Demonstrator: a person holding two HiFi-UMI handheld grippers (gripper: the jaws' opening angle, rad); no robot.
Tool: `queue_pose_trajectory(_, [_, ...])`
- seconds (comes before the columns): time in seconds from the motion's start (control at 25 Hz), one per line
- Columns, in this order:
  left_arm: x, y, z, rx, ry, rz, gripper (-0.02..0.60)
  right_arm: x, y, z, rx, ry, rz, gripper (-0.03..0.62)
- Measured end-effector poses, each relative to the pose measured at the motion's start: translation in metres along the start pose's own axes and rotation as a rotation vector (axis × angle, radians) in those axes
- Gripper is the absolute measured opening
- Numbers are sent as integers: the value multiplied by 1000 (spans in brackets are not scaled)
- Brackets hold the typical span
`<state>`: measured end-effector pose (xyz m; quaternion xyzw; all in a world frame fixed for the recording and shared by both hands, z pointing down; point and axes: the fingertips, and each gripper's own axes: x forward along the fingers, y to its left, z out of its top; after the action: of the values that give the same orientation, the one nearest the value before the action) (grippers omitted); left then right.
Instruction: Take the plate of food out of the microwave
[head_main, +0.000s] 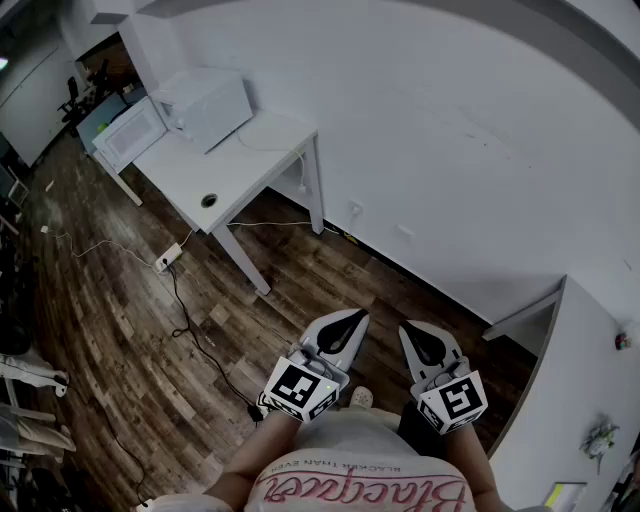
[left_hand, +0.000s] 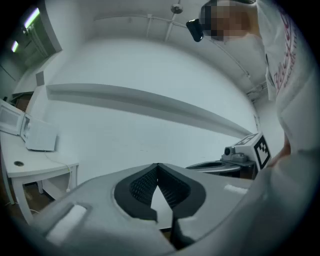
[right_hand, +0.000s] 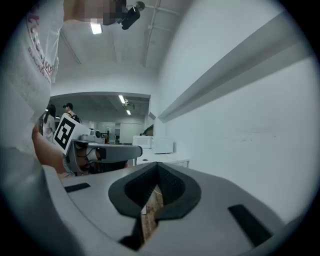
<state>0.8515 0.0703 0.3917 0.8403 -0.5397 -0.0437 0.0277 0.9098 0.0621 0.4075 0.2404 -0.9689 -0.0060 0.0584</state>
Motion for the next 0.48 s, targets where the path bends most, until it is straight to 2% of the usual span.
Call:
queue_pose_trajectory(0.24, [-16,16,8,-21,-23,38,6,9,12,6,-1,-3,11,11])
queue_pose_trajectory(0.48, [-25,30,13,-1,-23,52,6,29,21,9,-13,9,13,11])
